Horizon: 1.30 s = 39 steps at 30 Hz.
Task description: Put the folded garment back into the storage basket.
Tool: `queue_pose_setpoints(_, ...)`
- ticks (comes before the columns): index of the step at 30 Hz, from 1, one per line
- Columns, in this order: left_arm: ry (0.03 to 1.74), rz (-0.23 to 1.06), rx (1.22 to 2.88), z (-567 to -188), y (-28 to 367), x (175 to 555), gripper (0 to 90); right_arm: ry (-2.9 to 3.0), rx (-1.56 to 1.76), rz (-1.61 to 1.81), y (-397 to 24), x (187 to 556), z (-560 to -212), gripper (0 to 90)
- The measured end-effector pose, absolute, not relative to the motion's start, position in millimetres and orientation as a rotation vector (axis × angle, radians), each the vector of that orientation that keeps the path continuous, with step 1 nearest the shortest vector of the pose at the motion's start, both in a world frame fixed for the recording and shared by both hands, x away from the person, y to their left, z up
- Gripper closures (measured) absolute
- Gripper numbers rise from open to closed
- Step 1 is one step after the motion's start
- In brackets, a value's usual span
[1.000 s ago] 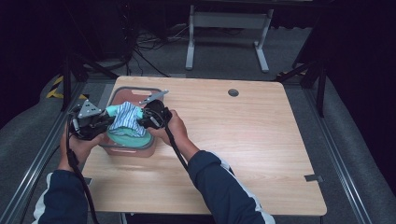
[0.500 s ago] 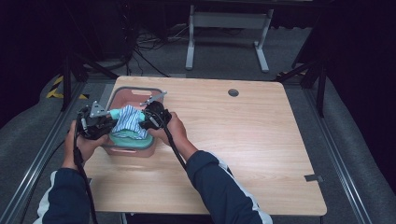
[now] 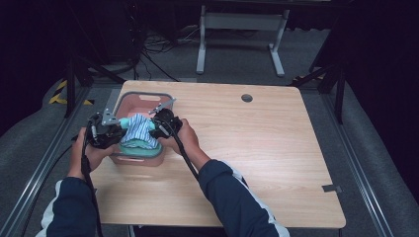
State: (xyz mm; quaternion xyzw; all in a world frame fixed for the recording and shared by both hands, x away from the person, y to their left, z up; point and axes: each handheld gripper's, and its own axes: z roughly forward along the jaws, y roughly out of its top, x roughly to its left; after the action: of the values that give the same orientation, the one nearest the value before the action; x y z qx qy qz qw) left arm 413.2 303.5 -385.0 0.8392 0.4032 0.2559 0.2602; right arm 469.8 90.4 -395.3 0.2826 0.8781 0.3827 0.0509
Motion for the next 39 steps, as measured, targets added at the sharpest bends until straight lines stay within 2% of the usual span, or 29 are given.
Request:
queue_pose_setpoints(5,1.104,0.697,2.254,-386,304,414,77.3,2.666,0.850,1.144,90,470,-394,74.6)
queue_pose_setpoints(8,1.121,0.700,2.251,-384,306,414,70.9,2.658,0.866,1.129,89,471,-395,68.9)
queue_pose_setpoints(14,1.091,0.704,2.237,-381,307,411,68.4,2.634,0.867,1.135,83,472,-391,63.4)
queue_pose_setpoints(18,1.093,0.697,2.230,-378,306,409,67.4,2.634,0.844,1.130,82,469,-390,55.8)
queue_pose_setpoints(23,1.087,0.707,2.219,-376,303,406,65.4,2.621,0.843,1.142,78,468,-389,52.8)
queue_pose_setpoints(28,1.067,0.743,2.221,-376,297,402,56.6,2.594,0.837,1.151,70,464,-384,45.9)
queue_pose_setpoints(35,1.049,0.741,2.180,-371,287,397,50.7,2.557,0.773,1.077,60,455,-377,37.1)
queue_pose_setpoints(39,1.030,0.759,2.148,-366,279,391,44.4,2.529,0.735,1.049,49,452,-373,34.0)
